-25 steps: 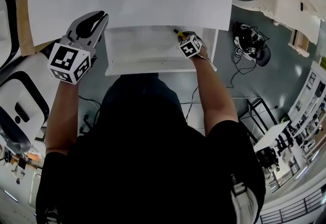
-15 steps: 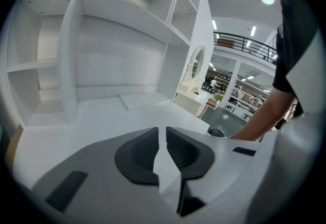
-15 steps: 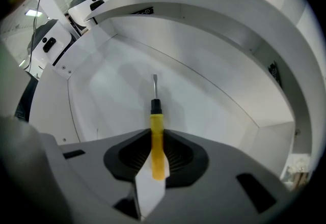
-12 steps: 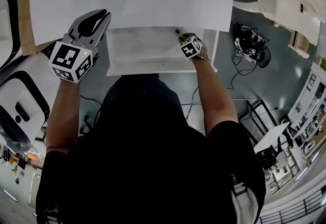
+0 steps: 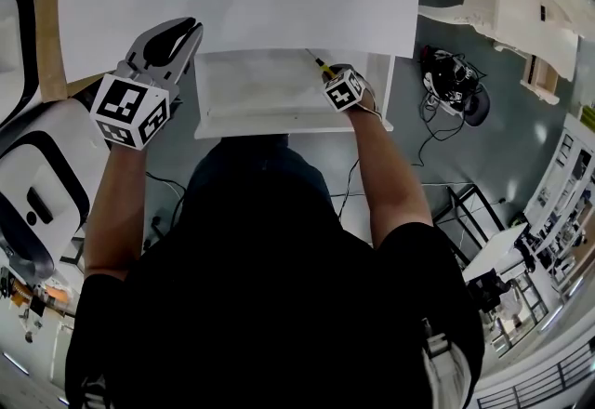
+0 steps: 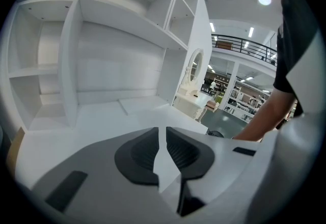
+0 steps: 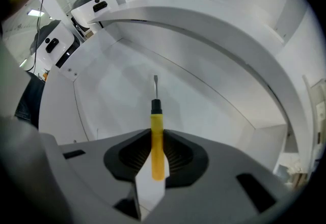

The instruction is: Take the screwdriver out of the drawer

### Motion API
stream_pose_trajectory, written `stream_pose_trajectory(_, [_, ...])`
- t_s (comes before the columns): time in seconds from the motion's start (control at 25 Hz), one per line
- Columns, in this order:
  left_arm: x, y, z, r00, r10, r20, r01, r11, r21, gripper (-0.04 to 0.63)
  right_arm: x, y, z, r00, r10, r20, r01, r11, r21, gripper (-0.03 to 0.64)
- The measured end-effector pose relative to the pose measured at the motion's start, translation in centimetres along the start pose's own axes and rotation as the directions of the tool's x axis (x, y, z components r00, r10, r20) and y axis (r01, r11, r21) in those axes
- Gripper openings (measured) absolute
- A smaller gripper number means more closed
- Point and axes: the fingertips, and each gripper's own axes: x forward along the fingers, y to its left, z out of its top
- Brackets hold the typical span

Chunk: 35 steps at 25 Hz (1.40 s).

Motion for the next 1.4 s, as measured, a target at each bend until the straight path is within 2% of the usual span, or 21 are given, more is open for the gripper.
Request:
stream_pose_trajectory(0.68, [-4.0,-4.8,3.8,0.997,0.002,0.078,-0.01,0.995,0.101,0.041,-7.0,1.7,1.0,0.994,-0.032,0.101,0.039,0.997,-0.066,0.084])
stream_pose_trajectory(0.84, [-5.1,-6.7,4.7,0.995,-0.006,0.098,-0.006,0.993,0.122,0.038,-9.2,2.2,1.6,0.988,-0.044,0.149,0.05,0.998,-0.034,0.084])
stream_pose_trajectory(0.96, [-6.2,-8.2,5.1,0.994,-0.008,0.109,-0.007,0.99,0.138,0.037,-11.1,2.7,2.2,0.978,-0.044,0.204,0.039,0.999,0.026,0.084])
stream_pose_trajectory(1.4, [-10.3,-11.8,6.4,0.987,0.024,0.159,-0.05,0.985,0.165,0.037,-19.2,1.0,1.9,0.913,-0.113,0.391,0.035,0.979,0.202,0.084])
